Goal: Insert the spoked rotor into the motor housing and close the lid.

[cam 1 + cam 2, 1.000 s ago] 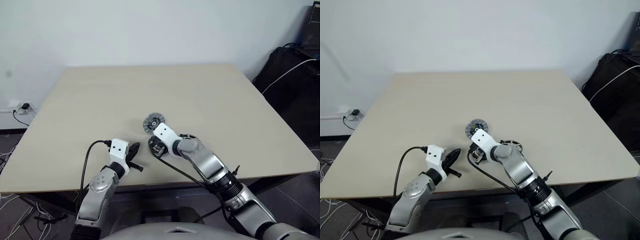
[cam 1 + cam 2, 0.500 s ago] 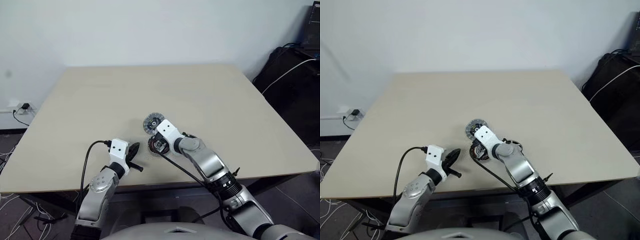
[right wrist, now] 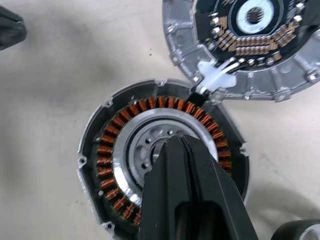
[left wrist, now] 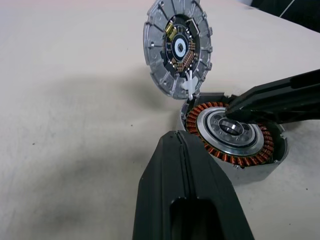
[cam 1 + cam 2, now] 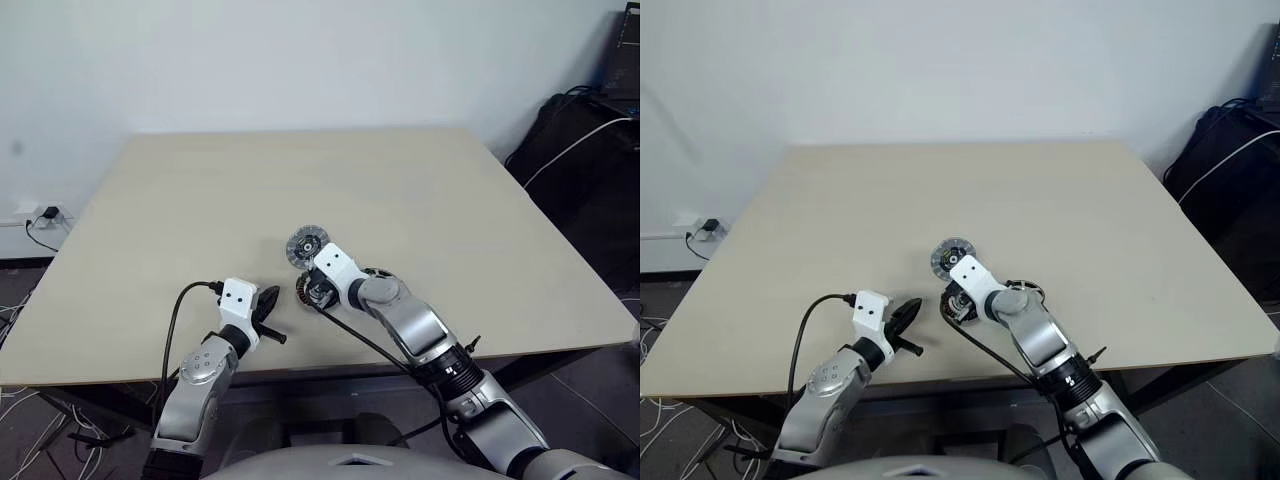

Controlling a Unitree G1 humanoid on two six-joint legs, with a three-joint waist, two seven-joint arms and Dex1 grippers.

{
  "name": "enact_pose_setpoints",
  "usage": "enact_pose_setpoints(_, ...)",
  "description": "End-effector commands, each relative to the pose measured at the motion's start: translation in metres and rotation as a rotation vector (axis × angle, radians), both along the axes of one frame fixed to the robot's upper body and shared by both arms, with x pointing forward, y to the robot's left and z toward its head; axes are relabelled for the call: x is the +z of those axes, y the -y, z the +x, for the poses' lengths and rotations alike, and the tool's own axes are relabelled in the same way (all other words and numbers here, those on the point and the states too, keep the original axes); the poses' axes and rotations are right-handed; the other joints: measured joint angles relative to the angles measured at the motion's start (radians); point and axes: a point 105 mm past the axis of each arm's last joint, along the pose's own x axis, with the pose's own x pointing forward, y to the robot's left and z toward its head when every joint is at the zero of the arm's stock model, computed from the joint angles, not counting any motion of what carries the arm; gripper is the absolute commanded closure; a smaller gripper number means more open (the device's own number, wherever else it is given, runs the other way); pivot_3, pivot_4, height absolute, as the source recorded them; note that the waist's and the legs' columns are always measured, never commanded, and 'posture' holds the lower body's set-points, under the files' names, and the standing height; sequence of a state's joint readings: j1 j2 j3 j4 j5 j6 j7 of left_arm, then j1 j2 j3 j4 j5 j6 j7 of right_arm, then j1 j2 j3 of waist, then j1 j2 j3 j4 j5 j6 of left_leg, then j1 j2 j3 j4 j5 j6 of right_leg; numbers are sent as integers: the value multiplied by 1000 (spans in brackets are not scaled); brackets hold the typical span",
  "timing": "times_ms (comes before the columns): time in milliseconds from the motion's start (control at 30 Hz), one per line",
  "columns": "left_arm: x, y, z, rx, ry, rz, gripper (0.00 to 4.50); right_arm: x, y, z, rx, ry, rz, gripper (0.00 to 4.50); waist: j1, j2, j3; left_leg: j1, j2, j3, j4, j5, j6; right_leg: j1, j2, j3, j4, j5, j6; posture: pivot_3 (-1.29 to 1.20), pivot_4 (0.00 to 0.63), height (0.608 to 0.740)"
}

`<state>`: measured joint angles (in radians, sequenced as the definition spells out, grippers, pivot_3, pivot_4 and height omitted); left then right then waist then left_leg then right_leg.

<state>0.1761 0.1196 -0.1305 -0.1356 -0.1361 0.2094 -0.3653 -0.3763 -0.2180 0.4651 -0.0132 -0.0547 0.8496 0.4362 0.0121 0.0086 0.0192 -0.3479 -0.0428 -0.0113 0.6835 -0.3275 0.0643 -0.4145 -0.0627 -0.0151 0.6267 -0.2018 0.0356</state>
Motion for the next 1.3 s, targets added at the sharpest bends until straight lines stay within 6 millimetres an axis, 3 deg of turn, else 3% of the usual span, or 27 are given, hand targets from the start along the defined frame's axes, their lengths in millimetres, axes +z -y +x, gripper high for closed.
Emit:
enact_pose_setpoints(33, 10, 4, 5, -9, 41, -12, 4500, 9, -5, 1, 19, 22, 22, 4476, 0, 0, 0, 0, 0, 0, 0, 0, 0, 0, 0, 0, 0, 0, 0, 0, 0, 740)
enact_pose_setpoints(700, 6, 5, 3, -17, 22, -13, 4500, 1, -7, -10, 49, -8, 27, 4476, 0, 0, 0, 0, 0, 0, 0, 0, 0, 0, 0, 0, 0, 0, 0, 0, 0, 740)
enact_pose_setpoints(933, 5, 6, 1, -19, 18, -18, 4500, 4, -2, 2, -26, 52, 26, 4476, 0, 0, 0, 0, 0, 0, 0, 0, 0, 0, 0, 0, 0, 0, 0, 0, 0, 740)
enact_pose_setpoints(1300, 4, 7, 0, -18, 13, -24, 4500, 3, -1, 5, -12, 54, -8, 4476, 0, 0, 0, 0, 0, 0, 0, 0, 0, 0, 0, 0, 0, 0, 0, 0, 0, 740)
